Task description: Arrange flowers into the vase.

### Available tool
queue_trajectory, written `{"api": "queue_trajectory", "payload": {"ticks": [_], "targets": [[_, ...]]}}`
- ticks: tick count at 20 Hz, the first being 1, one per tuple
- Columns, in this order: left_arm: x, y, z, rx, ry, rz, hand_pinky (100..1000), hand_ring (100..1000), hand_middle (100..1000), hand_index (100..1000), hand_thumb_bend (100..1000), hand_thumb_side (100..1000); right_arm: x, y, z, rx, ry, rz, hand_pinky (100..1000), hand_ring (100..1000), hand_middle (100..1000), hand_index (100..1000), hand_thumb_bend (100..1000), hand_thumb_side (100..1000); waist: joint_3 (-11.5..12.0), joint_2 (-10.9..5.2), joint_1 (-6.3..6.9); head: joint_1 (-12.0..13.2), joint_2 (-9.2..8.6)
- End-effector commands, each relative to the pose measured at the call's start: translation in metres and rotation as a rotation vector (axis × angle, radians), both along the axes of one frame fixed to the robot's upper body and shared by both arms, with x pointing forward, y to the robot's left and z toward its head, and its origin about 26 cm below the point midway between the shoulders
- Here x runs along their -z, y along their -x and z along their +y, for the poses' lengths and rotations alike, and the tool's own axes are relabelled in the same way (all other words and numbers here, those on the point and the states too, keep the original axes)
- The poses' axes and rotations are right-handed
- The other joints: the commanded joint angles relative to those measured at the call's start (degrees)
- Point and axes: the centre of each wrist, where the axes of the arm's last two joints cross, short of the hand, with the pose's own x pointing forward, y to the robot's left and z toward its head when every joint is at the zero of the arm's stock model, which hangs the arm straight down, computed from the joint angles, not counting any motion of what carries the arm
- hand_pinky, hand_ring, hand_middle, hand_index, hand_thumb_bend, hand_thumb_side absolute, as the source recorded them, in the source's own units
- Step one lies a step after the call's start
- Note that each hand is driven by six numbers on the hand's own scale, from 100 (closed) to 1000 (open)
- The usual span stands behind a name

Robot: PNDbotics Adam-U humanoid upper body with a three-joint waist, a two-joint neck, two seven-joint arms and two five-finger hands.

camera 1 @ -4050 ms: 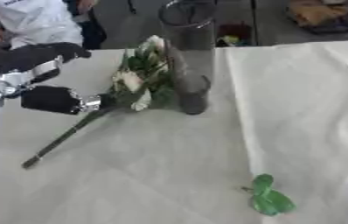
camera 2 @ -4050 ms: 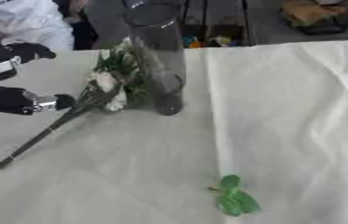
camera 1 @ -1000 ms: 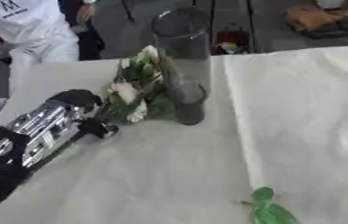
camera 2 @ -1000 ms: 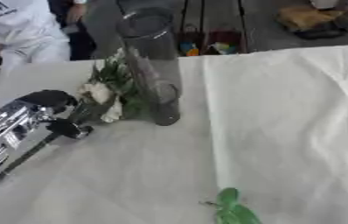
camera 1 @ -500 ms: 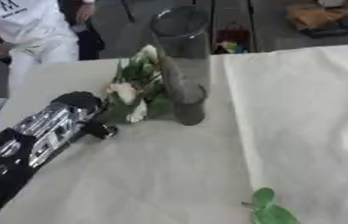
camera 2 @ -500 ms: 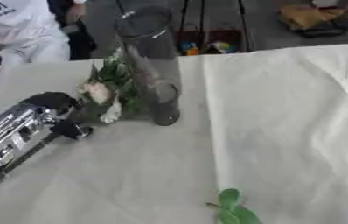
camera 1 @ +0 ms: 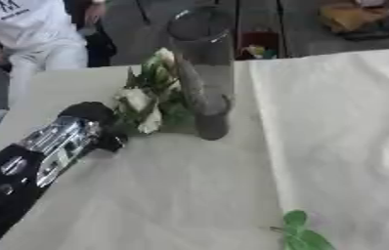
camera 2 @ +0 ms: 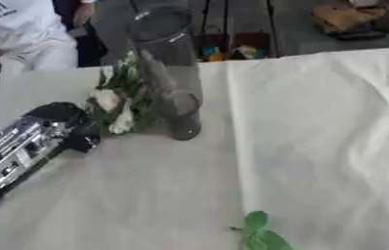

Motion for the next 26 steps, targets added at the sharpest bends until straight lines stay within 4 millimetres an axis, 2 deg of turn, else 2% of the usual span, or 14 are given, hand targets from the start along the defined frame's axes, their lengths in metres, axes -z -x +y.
{"api": "queue_trajectory", "payload": {"ticks": [1, 5, 8, 11, 12, 13, 14, 15, 17, 22, 23, 24, 26], "targets": [[-0.0152, -0.0006, 0.0032, -0.009, 0.006, -0.041, 592, 637, 673, 754, 104, 530, -0.0072, 0.0031, 0.0009, -0.007, 0.018, -0.024, 777, 843, 592, 837, 100, 1000, 0.0, -0.98, -0.13, 0.2, -0.41], [-0.0144, -0.0014, 0.0027, -0.013, 0.009, -0.041, 486, 547, 602, 700, 142, 483, -0.0066, 0.0032, 0.0008, -0.007, 0.019, -0.02, 778, 844, 590, 837, 100, 1000, -0.1, -0.91, -0.03, 0.2, -0.53], [-0.0126, -0.0027, 0.0026, -0.017, 0.006, -0.043, 432, 496, 554, 673, 133, 447, -0.0066, 0.0032, 0.0005, -0.006, 0.019, -0.02, 778, 844, 590, 837, 100, 1000, -0.3, -0.82, 0.01, 0.3, -0.58], [-0.0111, -0.0041, 0.0029, -0.024, 0.001, -0.053, 282, 374, 447, 584, 127, 415, -0.0064, 0.0032, 0.0006, -0.007, 0.02, -0.019, 779, 843, 586, 835, 100, 1000, -0.4, -0.74, 0.03, 0.3, -0.63], [-0.0106, -0.0045, 0.003, -0.026, 0.001, -0.058, 268, 362, 436, 571, 129, 415, -0.0064, 0.0032, 0.0006, -0.007, 0.02, -0.018, 779, 843, 586, 835, 100, 1000, -0.4, -0.73, 0.03, 0.3, -0.62], [-0.0101, -0.0048, 0.0031, -0.027, 0.0, -0.063, 212, 315, 385, 523, 125, 419, -0.0063, 0.0032, 0.0006, -0.007, 0.02, -0.018, 779, 843, 587, 834, 100, 1000, -0.4, -0.73, 0.04, 0.3, -0.64], [-0.0099, -0.0051, 0.0032, -0.028, 0.001, -0.067, 212, 315, 385, 523, 128, 415, -0.0063, 0.0033, 0.0004, -0.006, 0.019, -0.018, 779, 843, 586, 834, 100, 1000, -0.4, -0.72, 0.04, 0.3, -0.66], [-0.0099, -0.0053, 0.0033, -0.029, 0.001, -0.072, 152, 266, 326, 467, 122, 407, -0.0062, 0.0033, 0.0003, -0.006, 0.017, -0.017, 779, 843, 585, 834, 100, 1000, -0.4, -0.73, 0.05, 0.3, -0.7], [-0.0099, -0.0058, 0.0035, -0.034, 0.003, -0.082, 100, 212, 262, 410, 119, 398, -0.006, 0.0033, 0.0004, -0.006, 0.016, -0.016, 779, 842, 584, 834, 100, 1000, -0.5, -0.74, 0.05, 0.3, -0.74], [-0.0083, -0.0076, 0.0046, -0.052, 0.007, -0.099, 100, 100, 145, 295, 104, 392, -0.0054, 0.0035, -0.0001, -0.003, 0.015, -0.014, 780, 842, 582, 834, 100, 1000, -0.7, -0.73, -0.02, 0.4, -0.64], [-0.008, -0.008, 0.0051, -0.057, 0.009, -0.1, 100, 100, 100, 232, 111, 407, -0.0053, 0.0035, -0.0002, -0.003, 0.015, -0.014, 780, 841, 582, 834, 100, 1000, -0.7, -0.74, -0.02, 0.4, -0.61], [-0.0081, -0.0085, 0.0059, -0.064, 0.015, -0.099, 100, 100, 100, 211, 123, 409, -0.0051, 0.0036, -0.0003, -0.002, 0.014, -0.013, 780, 841, 582, 835, 100, 1000, -0.7, -0.75, -0.03, 0.3, -0.58], [-0.0081, -0.0093, 0.0071, -0.075, 0.027, -0.096, 100, 100, 100, 180, 206, 443, -0.0049, 0.0036, -0.0003, -0.001, 0.013, -0.012, 780, 842, 582, 835, 100, 1000, -0.6, -0.8, -0.04, 0.2, -0.47]]}}
